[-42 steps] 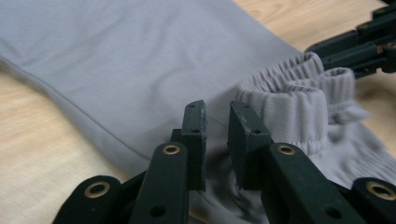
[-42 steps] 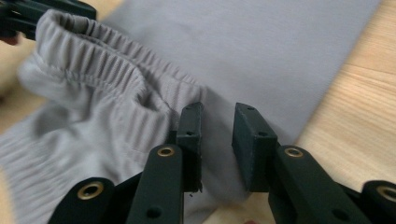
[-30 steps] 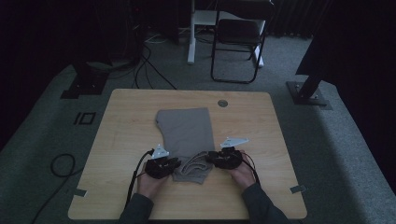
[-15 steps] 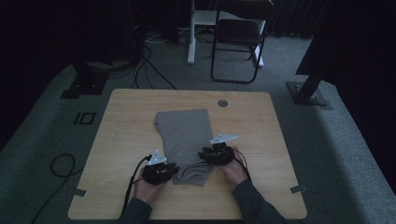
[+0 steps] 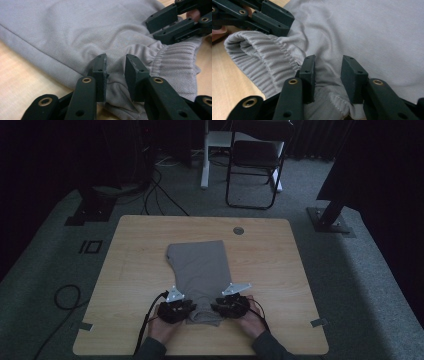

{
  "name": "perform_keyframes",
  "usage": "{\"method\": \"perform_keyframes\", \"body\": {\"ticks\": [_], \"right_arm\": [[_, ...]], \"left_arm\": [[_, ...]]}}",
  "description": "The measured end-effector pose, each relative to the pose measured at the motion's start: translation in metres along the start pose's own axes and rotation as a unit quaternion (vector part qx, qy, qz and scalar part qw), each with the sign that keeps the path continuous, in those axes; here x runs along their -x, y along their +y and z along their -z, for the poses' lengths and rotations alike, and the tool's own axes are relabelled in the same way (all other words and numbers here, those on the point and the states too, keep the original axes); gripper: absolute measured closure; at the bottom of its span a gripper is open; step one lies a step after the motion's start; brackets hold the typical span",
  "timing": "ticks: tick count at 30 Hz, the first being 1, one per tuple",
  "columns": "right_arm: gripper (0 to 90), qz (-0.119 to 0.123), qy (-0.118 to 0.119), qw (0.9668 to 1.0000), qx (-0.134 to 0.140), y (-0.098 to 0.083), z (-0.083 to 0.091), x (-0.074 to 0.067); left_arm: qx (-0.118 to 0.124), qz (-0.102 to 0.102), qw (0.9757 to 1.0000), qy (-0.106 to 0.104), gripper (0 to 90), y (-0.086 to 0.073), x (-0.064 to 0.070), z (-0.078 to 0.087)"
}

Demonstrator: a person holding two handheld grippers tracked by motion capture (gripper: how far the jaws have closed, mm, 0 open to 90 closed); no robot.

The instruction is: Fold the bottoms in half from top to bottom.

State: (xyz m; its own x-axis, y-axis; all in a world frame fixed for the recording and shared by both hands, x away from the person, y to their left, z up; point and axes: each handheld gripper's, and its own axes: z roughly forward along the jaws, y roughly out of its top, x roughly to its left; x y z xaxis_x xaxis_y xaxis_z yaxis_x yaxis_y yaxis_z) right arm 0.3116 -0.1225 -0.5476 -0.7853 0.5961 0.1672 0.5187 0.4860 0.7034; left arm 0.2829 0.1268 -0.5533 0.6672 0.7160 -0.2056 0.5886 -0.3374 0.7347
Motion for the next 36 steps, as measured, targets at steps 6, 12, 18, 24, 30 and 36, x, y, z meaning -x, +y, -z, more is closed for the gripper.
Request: {"method": "perform_keyframes", "body": {"ticks": [6,12,18,24,30,36], "right_arm": [[57.8,0.025,0.002,0.9997,0.002,0.001,0.010,-0.006],[49.7,0.001,-0.048,0.9985,0.028,0.025,0.000,0.023],[46.6,-0.006,-0.090,0.9956,0.024,0.056,-0.030,0.056],[46.6,-0.014,-0.115,0.9932,0.012,0.067,-0.046,0.074],[45.8,-0.004,-0.127,0.9916,0.024,0.058,-0.049,0.069],[45.8,0.009,-0.113,0.9933,0.024,0.046,-0.042,0.052]], "left_arm": [[0.020,-0.024,0.9994,0.012,69.5,0.003,0.004,0.014],[0.053,0.003,0.9964,0.066,64.3,0.035,-0.026,0.011],[0.035,0.003,0.9904,0.133,62.9,0.059,-0.057,-0.019],[0.005,0.018,0.9892,0.145,63.2,0.057,-0.072,-0.036],[0.000,-0.001,0.9901,0.140,62.4,0.049,-0.065,-0.032],[0.013,0.000,0.9912,0.132,63.4,0.027,-0.051,-0.015]]}}
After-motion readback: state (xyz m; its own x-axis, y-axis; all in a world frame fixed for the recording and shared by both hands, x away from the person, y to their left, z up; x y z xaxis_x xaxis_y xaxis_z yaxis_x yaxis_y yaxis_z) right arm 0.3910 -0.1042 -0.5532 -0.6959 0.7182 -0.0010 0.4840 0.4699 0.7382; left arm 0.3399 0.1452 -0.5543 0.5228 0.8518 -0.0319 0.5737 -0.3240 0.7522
